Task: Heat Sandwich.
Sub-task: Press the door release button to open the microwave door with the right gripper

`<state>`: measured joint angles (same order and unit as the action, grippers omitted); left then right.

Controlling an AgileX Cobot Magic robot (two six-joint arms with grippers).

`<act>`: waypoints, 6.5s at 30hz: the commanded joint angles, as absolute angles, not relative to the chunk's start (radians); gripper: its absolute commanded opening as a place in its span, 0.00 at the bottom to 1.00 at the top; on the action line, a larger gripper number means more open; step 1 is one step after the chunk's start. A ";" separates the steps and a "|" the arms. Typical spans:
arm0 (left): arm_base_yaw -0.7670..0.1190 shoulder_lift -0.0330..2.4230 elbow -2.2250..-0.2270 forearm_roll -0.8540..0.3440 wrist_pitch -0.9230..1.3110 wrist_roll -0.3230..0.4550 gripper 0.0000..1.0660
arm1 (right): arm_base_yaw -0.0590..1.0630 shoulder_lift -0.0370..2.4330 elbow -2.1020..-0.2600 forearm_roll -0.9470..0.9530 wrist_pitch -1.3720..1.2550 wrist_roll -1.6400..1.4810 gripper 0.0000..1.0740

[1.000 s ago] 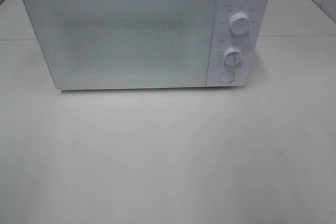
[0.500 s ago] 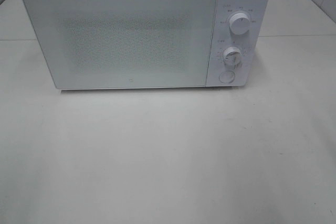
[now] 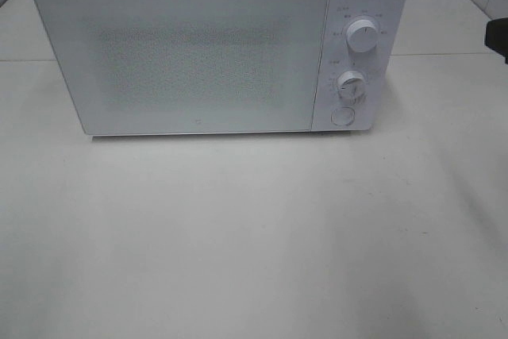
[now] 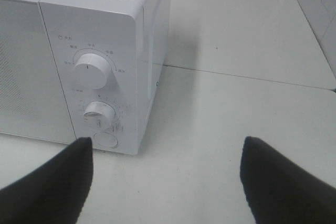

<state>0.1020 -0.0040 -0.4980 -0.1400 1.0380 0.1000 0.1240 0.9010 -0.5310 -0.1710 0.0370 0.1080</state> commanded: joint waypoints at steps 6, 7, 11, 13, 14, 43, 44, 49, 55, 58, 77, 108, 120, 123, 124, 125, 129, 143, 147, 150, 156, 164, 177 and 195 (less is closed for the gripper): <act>0.105 -0.032 -0.495 -0.140 1.036 0.099 0.97 | 0.116 1.021 -0.535 -0.171 -0.141 0.117 0.71; 0.105 -0.032 -0.495 -0.140 1.036 0.099 0.97 | 0.116 1.021 -0.535 -0.171 -0.141 0.117 0.71; 0.105 -0.032 -0.495 -0.140 1.036 0.099 0.97 | 0.116 1.099 -0.535 -0.171 -0.227 0.124 0.71; 0.105 -0.032 -0.495 -0.140 1.036 0.099 0.97 | 0.116 1.132 -0.535 -0.171 -0.254 0.138 0.71; 0.105 -0.032 -0.495 -0.140 1.036 0.099 0.97 | 0.117 1.147 -0.535 -0.171 -0.270 0.142 0.71; 0.105 -0.032 -0.495 -0.140 1.036 0.099 0.97 | 0.236 1.275 -0.205 0.205 -0.771 -0.036 0.71; 0.105 -0.032 -0.495 -0.140 1.036 0.099 0.97 | 0.236 1.275 -0.205 0.205 -0.771 -0.036 0.71; 0.105 -0.032 -0.495 -0.140 1.036 0.099 0.97 | 0.349 1.339 -0.194 0.346 -0.855 -0.128 0.71; 0.105 -0.032 -0.495 -0.140 1.036 0.099 0.97 | 0.482 1.441 -0.194 0.462 -0.983 -0.136 0.71; 0.105 -0.032 -0.495 -0.140 1.036 0.099 0.97 | 0.550 1.494 -0.194 0.526 -1.043 -0.136 0.71; 0.105 -0.032 -0.495 -0.140 1.036 0.099 0.97 | 0.806 1.716 -0.272 0.827 -1.150 -0.225 0.71; 0.105 -0.032 -0.495 -0.140 1.036 0.099 0.97 | 0.806 1.716 -0.272 0.874 -1.162 0.987 0.68; 0.105 -0.032 -0.495 -0.140 1.036 0.099 0.97 | 0.806 1.716 -0.272 0.874 -1.162 1.397 0.29; 0.105 -0.032 -0.495 -0.140 1.036 0.099 0.97 | 0.806 1.716 -0.272 0.874 -1.162 1.398 0.19; 0.105 -0.032 -0.495 -0.140 1.036 0.099 0.97 | 0.806 1.716 -0.272 0.874 -1.159 1.392 0.08; 0.105 -0.032 -0.495 -0.140 1.036 0.099 0.97 | 0.806 1.716 -0.272 0.870 -1.158 1.389 0.04; 0.105 -0.032 -0.495 -0.140 1.036 0.099 0.97 | 0.806 1.716 -0.272 0.866 -1.158 1.388 0.00; 0.105 -0.032 -0.495 -0.140 1.036 0.099 0.97 | 0.759 1.716 -0.275 0.804 -1.138 1.391 0.00; 0.105 -0.032 -0.495 -0.140 1.036 0.099 0.97 | 0.721 1.716 -0.296 0.750 -1.089 1.386 0.00; 0.105 -0.032 -0.495 -0.140 1.036 0.099 0.97 | 0.667 1.725 -0.336 0.672 -1.053 1.372 0.00; 0.105 -0.032 -0.495 -0.140 1.036 0.099 0.97 | 0.611 1.770 -0.389 0.617 -1.014 1.373 0.00; 0.105 -0.032 -0.495 -0.140 1.036 0.099 0.97 | 0.554 1.860 -0.493 0.557 -0.955 1.376 0.00; 0.105 -0.032 -0.495 -0.140 1.036 0.099 0.97 | 0.474 1.947 -0.622 0.491 -0.862 1.369 0.00; 0.105 -0.032 -0.495 -0.140 1.036 0.099 0.97 | 0.418 2.075 -0.787 0.474 -0.830 1.357 0.00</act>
<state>0.1020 -0.0040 -0.4980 -0.1400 1.0380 0.1000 0.4270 2.0690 -0.7700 0.4800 -0.8280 1.3800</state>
